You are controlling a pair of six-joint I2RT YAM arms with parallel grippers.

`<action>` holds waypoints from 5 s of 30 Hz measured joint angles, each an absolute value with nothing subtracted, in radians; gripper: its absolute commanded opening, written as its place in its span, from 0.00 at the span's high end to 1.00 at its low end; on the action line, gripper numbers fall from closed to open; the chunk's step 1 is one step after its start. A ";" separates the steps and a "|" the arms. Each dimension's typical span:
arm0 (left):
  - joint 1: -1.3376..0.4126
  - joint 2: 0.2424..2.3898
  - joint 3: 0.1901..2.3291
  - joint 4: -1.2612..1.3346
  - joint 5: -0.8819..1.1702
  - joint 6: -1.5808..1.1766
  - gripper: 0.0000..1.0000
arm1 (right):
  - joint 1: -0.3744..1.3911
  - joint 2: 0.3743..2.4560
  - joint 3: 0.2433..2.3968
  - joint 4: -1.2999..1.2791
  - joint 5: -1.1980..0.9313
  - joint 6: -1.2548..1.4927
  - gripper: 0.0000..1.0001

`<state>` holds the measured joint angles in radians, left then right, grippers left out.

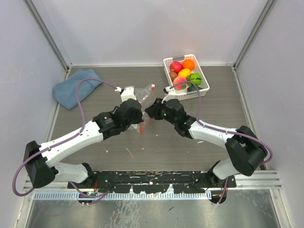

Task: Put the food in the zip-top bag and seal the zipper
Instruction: Open the zipper of the food storage bag.

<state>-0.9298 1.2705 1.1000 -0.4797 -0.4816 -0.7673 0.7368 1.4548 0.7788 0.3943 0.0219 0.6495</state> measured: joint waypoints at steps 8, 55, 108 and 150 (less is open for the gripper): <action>-0.936 1.272 1.123 -0.502 -0.517 -0.744 0.92 | 0.743 1.459 0.795 0.315 0.052 0.649 0.99; -0.937 1.195 1.327 -0.854 -0.756 -0.625 1.00 | 0.831 1.449 1.036 -0.092 0.330 0.488 0.99; -0.947 1.442 1.327 -0.799 -0.705 -0.665 0.44 | 0.839 1.469 1.022 -0.005 0.151 0.529 0.99; -0.906 1.377 1.345 -0.912 -0.705 -0.350 1.00 | 0.843 1.538 1.013 0.083 0.109 0.502 0.63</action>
<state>-0.9062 1.3773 1.3453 -0.9119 -0.7052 -0.3496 0.8433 1.5375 1.0134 0.0830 0.1085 0.5022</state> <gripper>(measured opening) 0.008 0.306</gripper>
